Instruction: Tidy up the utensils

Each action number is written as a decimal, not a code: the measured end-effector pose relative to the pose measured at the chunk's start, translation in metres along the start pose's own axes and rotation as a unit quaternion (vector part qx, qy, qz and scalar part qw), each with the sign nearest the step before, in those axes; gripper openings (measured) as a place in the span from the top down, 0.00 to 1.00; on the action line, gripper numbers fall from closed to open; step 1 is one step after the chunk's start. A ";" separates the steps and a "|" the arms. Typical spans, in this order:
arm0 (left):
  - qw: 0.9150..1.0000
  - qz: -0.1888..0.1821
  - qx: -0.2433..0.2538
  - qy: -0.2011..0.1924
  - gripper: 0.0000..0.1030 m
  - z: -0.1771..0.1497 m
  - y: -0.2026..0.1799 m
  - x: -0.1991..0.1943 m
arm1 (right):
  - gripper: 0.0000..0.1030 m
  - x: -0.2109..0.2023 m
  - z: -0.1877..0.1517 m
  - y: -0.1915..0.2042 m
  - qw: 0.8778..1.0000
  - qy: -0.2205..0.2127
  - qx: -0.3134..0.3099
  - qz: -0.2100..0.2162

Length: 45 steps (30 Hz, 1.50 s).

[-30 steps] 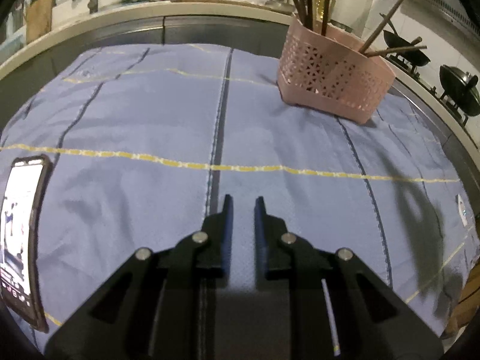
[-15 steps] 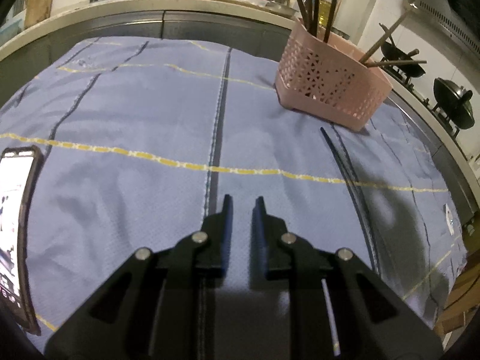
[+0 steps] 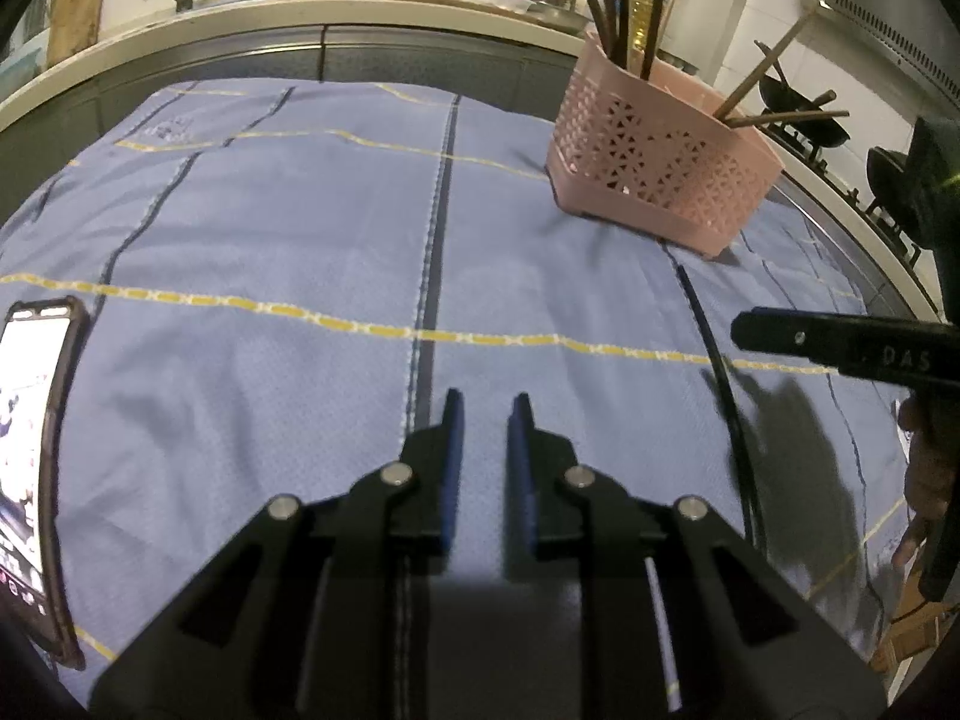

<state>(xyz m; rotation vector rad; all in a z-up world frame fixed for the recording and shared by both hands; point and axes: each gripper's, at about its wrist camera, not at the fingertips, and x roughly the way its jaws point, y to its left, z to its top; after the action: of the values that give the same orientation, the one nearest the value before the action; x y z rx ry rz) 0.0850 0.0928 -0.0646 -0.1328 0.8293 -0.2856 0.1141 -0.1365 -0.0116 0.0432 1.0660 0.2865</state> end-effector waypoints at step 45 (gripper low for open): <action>0.999 0.012 0.033 -0.005 0.72 0.001 -0.009 0.004 | 0.96 -0.095 0.144 0.033 0.794 -0.585 -0.025 -0.162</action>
<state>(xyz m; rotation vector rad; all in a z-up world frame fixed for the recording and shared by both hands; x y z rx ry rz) 0.0860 0.0826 -0.0647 -0.0615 0.8109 -0.2891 0.1893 -0.1144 0.1459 -0.0141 -0.1933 -0.0584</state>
